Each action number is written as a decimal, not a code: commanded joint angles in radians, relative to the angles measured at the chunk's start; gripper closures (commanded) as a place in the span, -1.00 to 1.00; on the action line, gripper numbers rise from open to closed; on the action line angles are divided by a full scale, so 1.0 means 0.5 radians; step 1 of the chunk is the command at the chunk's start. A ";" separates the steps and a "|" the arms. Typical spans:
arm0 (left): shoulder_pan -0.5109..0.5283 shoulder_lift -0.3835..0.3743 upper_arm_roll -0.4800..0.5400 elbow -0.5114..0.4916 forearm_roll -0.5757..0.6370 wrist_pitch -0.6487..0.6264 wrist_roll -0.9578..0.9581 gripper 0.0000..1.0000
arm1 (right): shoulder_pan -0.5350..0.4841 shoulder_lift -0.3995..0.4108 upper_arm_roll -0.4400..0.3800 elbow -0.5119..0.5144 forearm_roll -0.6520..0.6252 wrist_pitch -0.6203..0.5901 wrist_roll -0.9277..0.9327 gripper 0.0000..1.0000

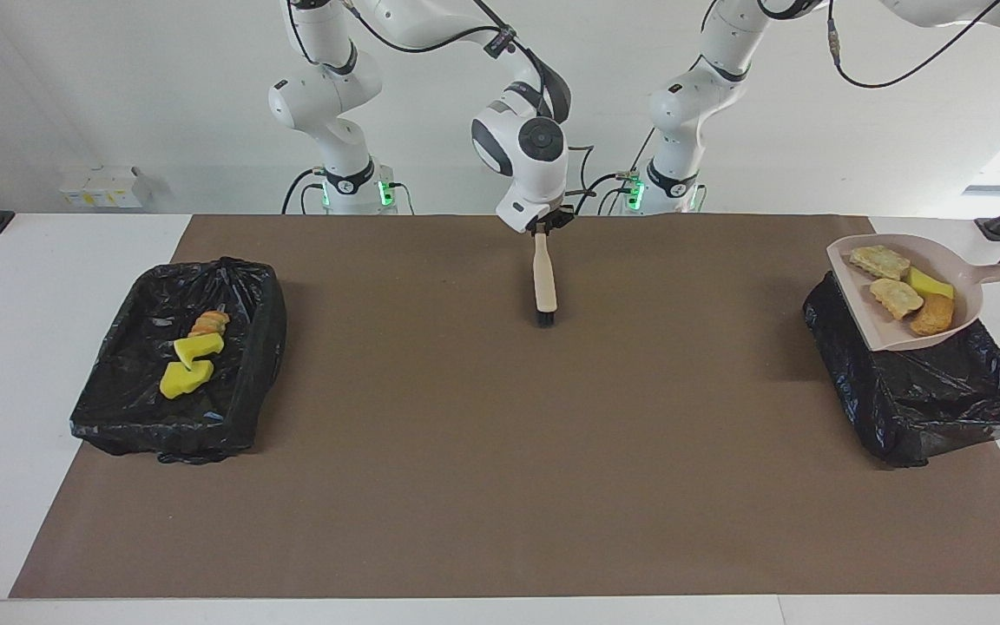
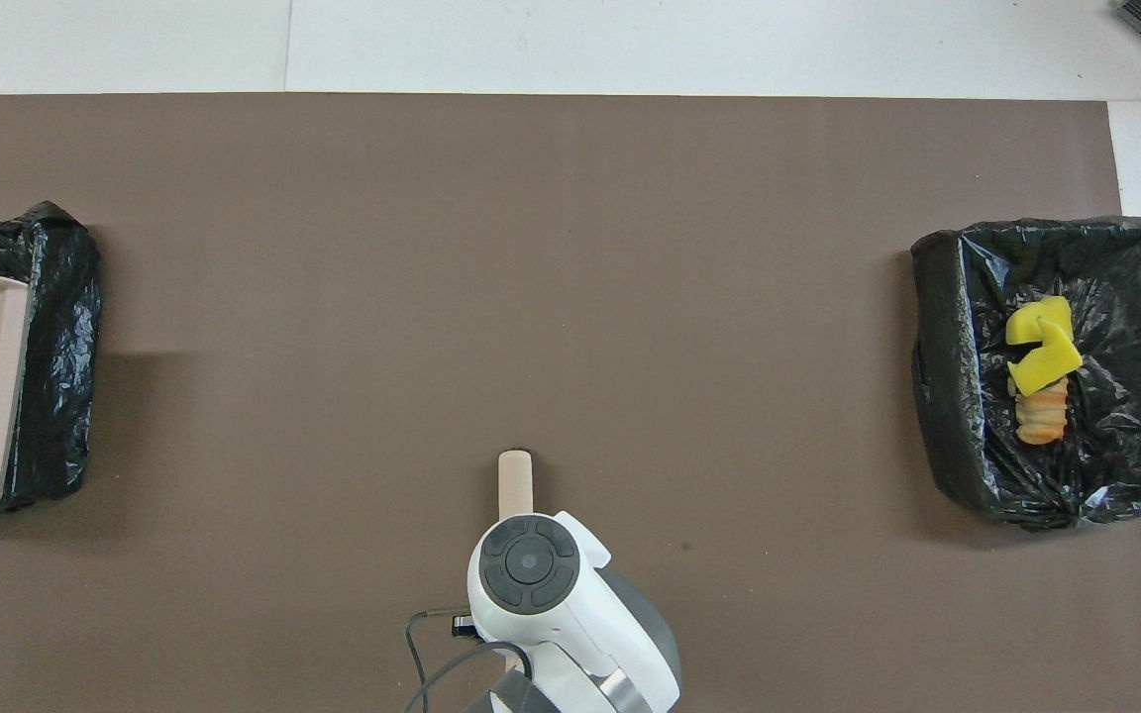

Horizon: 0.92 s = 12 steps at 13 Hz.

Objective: Sweep and dump trash in bin
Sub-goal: 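Tip the dustpan with the left gripper to dump debris into the bin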

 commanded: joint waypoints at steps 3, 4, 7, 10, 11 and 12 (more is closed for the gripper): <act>-0.111 0.046 -0.032 0.055 0.612 0.100 -0.633 1.00 | -0.013 -0.033 -0.003 -0.086 -0.011 0.032 -0.017 0.61; -0.163 0.025 -0.029 0.006 0.762 0.066 -0.754 1.00 | -0.017 -0.033 -0.003 -0.086 -0.014 0.032 -0.017 0.40; -0.258 -0.046 -0.029 -0.092 1.210 -0.008 -1.009 1.00 | -0.014 -0.030 0.000 -0.068 -0.014 0.035 -0.017 0.13; -0.390 -0.199 -0.035 -0.328 1.805 -0.005 -1.417 1.00 | -0.010 -0.027 0.000 -0.052 -0.014 0.023 -0.014 0.06; -0.433 -0.212 -0.032 -0.329 1.956 -0.014 -1.463 1.00 | -0.001 -0.027 0.000 -0.046 -0.020 0.017 -0.014 -0.14; -0.440 -0.239 -0.032 -0.332 2.085 -0.020 -1.470 1.00 | 0.008 -0.027 -0.003 -0.034 -0.029 0.017 -0.008 -0.53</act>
